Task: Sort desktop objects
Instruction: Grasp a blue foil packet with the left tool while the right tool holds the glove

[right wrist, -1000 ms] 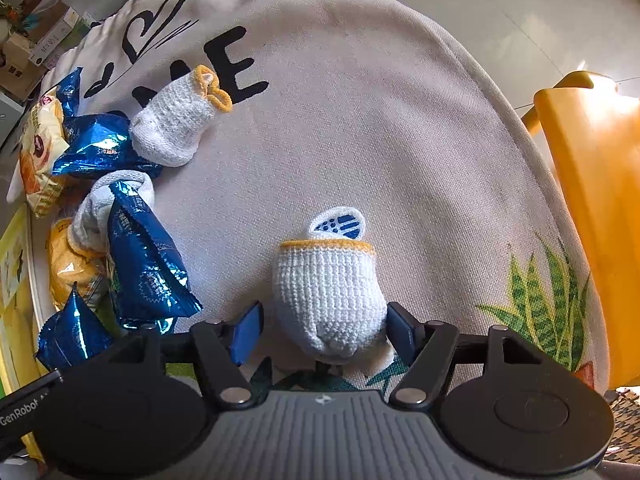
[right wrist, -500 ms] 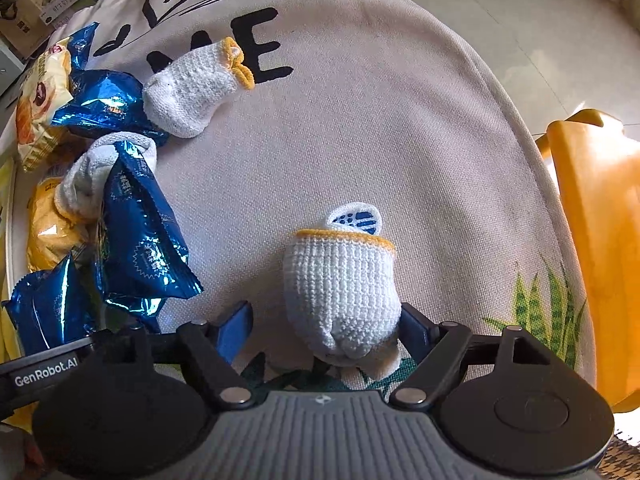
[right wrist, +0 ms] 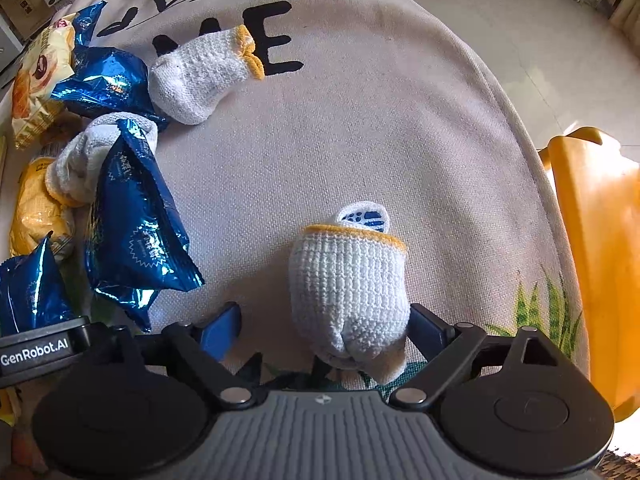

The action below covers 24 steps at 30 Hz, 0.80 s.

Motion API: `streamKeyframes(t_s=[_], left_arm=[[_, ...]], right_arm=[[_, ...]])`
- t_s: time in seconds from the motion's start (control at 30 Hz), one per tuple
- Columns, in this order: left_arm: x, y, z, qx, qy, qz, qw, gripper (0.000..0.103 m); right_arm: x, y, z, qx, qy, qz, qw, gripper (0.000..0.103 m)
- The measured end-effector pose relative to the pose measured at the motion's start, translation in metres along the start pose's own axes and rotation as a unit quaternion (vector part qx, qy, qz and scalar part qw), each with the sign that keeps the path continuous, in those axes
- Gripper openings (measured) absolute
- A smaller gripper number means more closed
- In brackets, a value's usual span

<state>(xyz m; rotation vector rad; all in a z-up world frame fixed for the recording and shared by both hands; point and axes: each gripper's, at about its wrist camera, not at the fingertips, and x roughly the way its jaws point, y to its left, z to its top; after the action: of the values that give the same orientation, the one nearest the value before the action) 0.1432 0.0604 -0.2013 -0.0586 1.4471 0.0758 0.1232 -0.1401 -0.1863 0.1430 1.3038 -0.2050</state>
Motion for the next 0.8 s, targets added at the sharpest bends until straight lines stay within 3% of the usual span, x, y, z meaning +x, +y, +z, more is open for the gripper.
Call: streamKeyframes(t_s=[0.13,0.33,0.4,0.57,0.67,0.77,0.8], left_arm=[[0.0,-0.001,-0.002,0.001,0.001,0.0,1.0,0.102],[-0.005,-0.003,-0.008,0.005,-0.012,-0.011,0.9999,0.098],[-0.008,-0.003,-0.01,0.002,-0.019,-0.024,0.9995,0.095],[-0.014,-0.002,-0.016,-0.001,-0.025,-0.042,0.9988,0.086],[-0.02,-0.002,-0.019,0.004,-0.037,-0.045,0.9983,0.086],[-0.029,-0.001,-0.023,0.01,-0.055,-0.049,0.9972,0.085],[-0.033,-0.001,-0.022,0.013,-0.061,-0.053,0.9967,0.077]], right_arm=[[0.0,-0.001,0.0,0.002,-0.002,0.001,1.0,0.088],[-0.006,-0.006,0.001,0.01,-0.019,0.009,1.0,0.066],[-0.009,-0.006,0.001,0.015,-0.024,0.016,0.999,0.055],[-0.009,-0.007,0.005,0.029,-0.02,0.047,0.998,0.053],[-0.015,-0.015,0.004,0.062,-0.019,0.078,0.995,0.053],[-0.023,-0.019,0.003,0.07,-0.032,0.076,0.994,0.053],[-0.026,-0.02,0.002,0.072,-0.036,0.079,0.994,0.053]])
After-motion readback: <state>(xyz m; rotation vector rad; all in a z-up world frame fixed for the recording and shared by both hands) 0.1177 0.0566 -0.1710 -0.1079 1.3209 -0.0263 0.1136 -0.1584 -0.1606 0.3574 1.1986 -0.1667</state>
